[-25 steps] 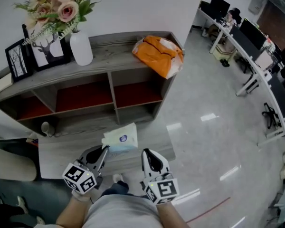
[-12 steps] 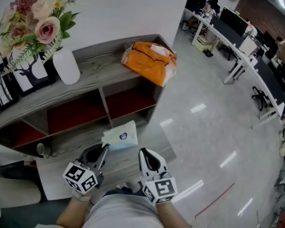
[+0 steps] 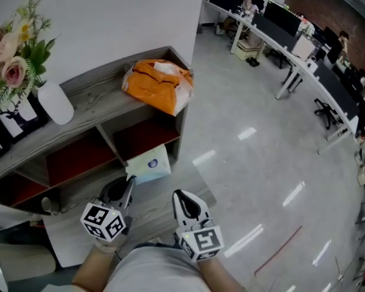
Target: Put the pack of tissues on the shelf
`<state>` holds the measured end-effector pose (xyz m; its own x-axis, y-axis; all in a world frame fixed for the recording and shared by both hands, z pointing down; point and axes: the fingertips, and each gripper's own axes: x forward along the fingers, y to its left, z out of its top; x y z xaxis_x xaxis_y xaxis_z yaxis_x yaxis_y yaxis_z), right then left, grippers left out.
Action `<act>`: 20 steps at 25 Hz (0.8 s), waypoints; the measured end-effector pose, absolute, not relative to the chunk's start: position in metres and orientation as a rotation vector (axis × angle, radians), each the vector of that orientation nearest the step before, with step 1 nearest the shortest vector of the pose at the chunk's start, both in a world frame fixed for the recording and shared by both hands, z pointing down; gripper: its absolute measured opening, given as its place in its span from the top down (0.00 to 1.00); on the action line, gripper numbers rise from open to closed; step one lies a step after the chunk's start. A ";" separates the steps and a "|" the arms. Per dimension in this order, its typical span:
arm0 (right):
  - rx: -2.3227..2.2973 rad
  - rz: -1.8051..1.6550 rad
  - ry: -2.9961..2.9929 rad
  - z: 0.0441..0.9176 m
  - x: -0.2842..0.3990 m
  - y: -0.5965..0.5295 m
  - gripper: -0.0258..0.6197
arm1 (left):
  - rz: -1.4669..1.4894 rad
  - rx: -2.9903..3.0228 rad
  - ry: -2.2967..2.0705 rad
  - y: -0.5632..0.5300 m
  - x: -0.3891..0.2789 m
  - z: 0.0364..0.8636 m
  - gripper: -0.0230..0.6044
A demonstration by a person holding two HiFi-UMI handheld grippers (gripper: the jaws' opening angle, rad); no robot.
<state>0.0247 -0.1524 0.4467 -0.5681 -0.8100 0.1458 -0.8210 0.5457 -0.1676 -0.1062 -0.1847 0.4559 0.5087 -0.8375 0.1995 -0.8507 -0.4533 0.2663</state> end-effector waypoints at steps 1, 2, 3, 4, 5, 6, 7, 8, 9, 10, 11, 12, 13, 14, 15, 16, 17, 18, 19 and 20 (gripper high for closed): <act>1.438 0.335 -2.717 0.445 0.030 -0.155 0.92 | 0.051 2.422 -1.413 -0.190 -0.102 0.455 0.93; 1.443 0.333 -2.718 0.444 0.035 -0.159 0.92 | 0.049 2.420 -1.417 -0.195 -0.098 0.454 0.93; 1.447 0.332 -2.720 0.442 0.040 -0.163 0.92 | 0.049 2.417 -1.423 -0.201 -0.095 0.453 0.93; 1.451 0.330 -2.721 0.441 0.045 -0.166 0.92 | 0.051 2.410 -1.432 -0.207 -0.092 0.454 0.93; 1.454 0.328 -2.720 0.440 0.050 -0.169 0.92 | 0.052 2.399 -1.444 -0.213 -0.089 0.454 0.93; 1.457 0.325 -2.718 0.438 0.055 -0.173 0.92 | 0.049 2.386 -1.458 -0.219 -0.087 0.455 0.93; 1.462 0.322 -2.716 0.438 0.060 -0.176 0.92 | 0.042 2.374 -1.472 -0.225 -0.085 0.455 0.93; 1.466 0.321 -2.714 0.437 0.065 -0.179 0.92 | 0.031 2.364 -1.486 -0.232 -0.083 0.456 0.93; 1.469 0.322 -2.713 0.437 0.069 -0.182 0.92 | 0.022 2.355 -1.500 -0.238 -0.082 0.456 0.93; 1.472 0.321 -2.712 0.437 0.073 -0.184 0.92 | 0.019 2.347 -1.517 -0.245 -0.081 0.457 0.93; 1.474 0.318 -2.712 0.437 0.077 -0.186 0.92 | 0.020 2.339 -1.535 -0.252 -0.080 0.459 0.93; 1.476 0.310 -2.713 0.436 0.080 -0.188 0.92 | 0.025 2.331 -1.554 -0.258 -0.080 0.461 0.93; 1.478 0.300 -2.714 0.436 0.083 -0.190 0.92 | 0.031 2.323 -1.573 -0.265 -0.079 0.462 0.93; 1.479 0.294 -2.712 0.436 0.087 -0.192 0.92 | 0.039 2.313 -1.593 -0.271 -0.079 0.464 0.93; 1.478 0.292 -2.710 0.436 0.090 -0.194 0.92 | 0.046 2.304 -1.613 -0.278 -0.079 0.466 0.93; 1.476 0.295 -2.708 0.437 0.094 -0.195 0.92 | 0.053 2.294 -1.631 -0.284 -0.079 0.468 0.93; 1.474 0.302 -2.704 0.438 0.098 -0.196 0.92 | 0.060 2.284 -1.648 -0.291 -0.079 0.469 0.93; 1.473 0.314 -2.698 0.439 0.103 -0.197 0.92 | 0.066 2.274 -1.662 -0.297 -0.079 0.471 0.93; 1.474 0.326 -2.692 0.441 0.107 -0.199 0.92 | 0.072 2.265 -1.676 -0.303 -0.078 0.473 0.93; 1.477 0.334 -2.688 0.442 0.111 -0.200 0.92 | 0.079 2.255 -1.690 -0.308 -0.078 0.476 0.93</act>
<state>0.1114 -0.2004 0.4417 -0.5404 -0.8275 0.1522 -0.8396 0.5185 -0.1618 -0.0783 -0.3079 0.4762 0.2985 -0.9254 0.2336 -0.9431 -0.2485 0.2208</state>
